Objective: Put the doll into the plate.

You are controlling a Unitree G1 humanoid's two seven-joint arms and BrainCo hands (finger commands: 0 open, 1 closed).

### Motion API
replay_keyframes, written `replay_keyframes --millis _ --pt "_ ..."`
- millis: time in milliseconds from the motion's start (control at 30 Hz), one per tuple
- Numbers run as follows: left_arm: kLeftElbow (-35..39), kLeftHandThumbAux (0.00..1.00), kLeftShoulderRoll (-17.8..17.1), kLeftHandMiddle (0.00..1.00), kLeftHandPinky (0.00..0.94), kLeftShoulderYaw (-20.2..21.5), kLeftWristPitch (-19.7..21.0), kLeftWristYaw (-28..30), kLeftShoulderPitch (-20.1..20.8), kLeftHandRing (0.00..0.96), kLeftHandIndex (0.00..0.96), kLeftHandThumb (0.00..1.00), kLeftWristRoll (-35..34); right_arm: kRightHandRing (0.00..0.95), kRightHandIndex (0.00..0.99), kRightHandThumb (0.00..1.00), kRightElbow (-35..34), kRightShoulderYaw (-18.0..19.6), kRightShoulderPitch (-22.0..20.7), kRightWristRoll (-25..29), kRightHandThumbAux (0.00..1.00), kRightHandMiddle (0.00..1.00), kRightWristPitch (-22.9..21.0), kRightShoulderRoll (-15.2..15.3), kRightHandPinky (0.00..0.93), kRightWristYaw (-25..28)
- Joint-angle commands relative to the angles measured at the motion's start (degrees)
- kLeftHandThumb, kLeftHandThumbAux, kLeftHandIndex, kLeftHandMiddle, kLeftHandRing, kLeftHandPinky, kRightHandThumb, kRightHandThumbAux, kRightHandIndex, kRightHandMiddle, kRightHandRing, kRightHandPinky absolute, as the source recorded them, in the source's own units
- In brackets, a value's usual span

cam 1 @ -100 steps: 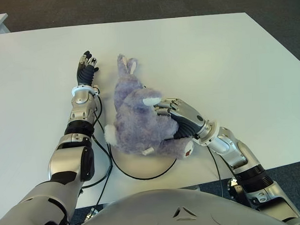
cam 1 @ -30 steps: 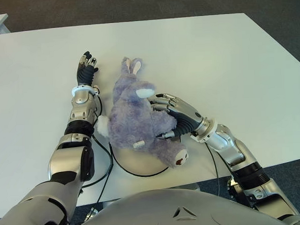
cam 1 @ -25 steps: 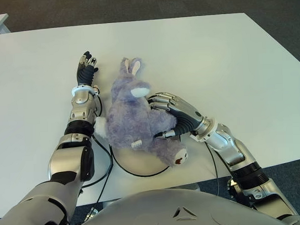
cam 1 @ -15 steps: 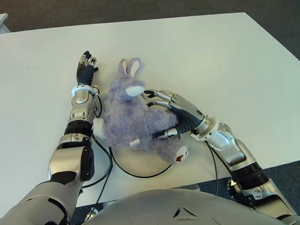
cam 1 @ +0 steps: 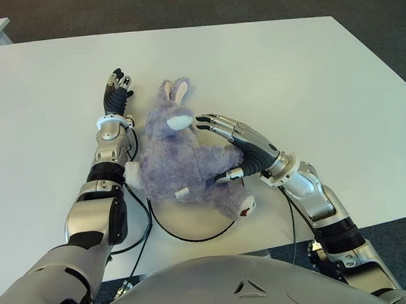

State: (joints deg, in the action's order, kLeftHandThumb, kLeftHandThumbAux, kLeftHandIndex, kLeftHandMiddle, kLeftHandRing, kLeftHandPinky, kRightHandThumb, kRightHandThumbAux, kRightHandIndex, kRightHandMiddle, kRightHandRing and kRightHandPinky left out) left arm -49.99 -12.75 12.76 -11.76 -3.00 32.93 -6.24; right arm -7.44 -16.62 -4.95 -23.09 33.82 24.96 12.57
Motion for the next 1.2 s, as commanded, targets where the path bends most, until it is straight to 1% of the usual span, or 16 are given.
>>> replay_keyframes --millis 33,400,600,933,1033,1200 --pt "-2.06 0.392 0.28 0.000 0.009 0.19 2.07 -0.03 -1.57 0.000 0.000 0.501 0.05 0.000 0.000 0.036 -0.62 0.53 -0.40 0.44 0.268 0.000 -1.43 -0.02 0.000 1.34" --pt "-2.18 0.389 0.28 0.000 0.003 0.25 2.09 0.09 -1.53 0.000 0.000 0.499 -0.05 0.000 0.000 0.001 -1.65 0.96 -0.30 0.33 0.247 0.000 -2.55 -0.18 0.000 2.08" --pt "-2.27 0.392 0.31 0.000 0.001 0.34 2.03 0.13 -1.48 0.000 0.000 0.500 -0.17 0.000 0.000 0.000 -2.22 1.15 -0.19 0.54 0.244 0.000 -3.47 -0.53 0.000 2.42" --pt "-2.19 0.381 0.37 0.000 0.000 0.32 2.27 0.00 -1.48 0.000 0.000 0.499 -0.10 0.000 0.000 0.011 -2.22 1.86 -0.28 3.70 0.253 0.000 -4.55 -1.73 0.000 2.82" --pt "-2.11 0.385 0.37 0.000 0.013 0.27 2.28 -0.06 -1.53 0.000 0.000 0.502 -0.03 0.000 0.000 0.018 -1.98 2.31 -0.46 4.28 0.251 0.000 -4.62 -1.97 0.000 2.78" --pt "-1.91 0.382 0.39 0.000 0.025 0.21 2.42 -0.26 -1.60 0.000 0.000 0.512 0.07 0.000 0.000 0.020 -1.98 3.21 -1.77 6.71 0.250 0.000 -5.46 -2.27 0.000 3.51"
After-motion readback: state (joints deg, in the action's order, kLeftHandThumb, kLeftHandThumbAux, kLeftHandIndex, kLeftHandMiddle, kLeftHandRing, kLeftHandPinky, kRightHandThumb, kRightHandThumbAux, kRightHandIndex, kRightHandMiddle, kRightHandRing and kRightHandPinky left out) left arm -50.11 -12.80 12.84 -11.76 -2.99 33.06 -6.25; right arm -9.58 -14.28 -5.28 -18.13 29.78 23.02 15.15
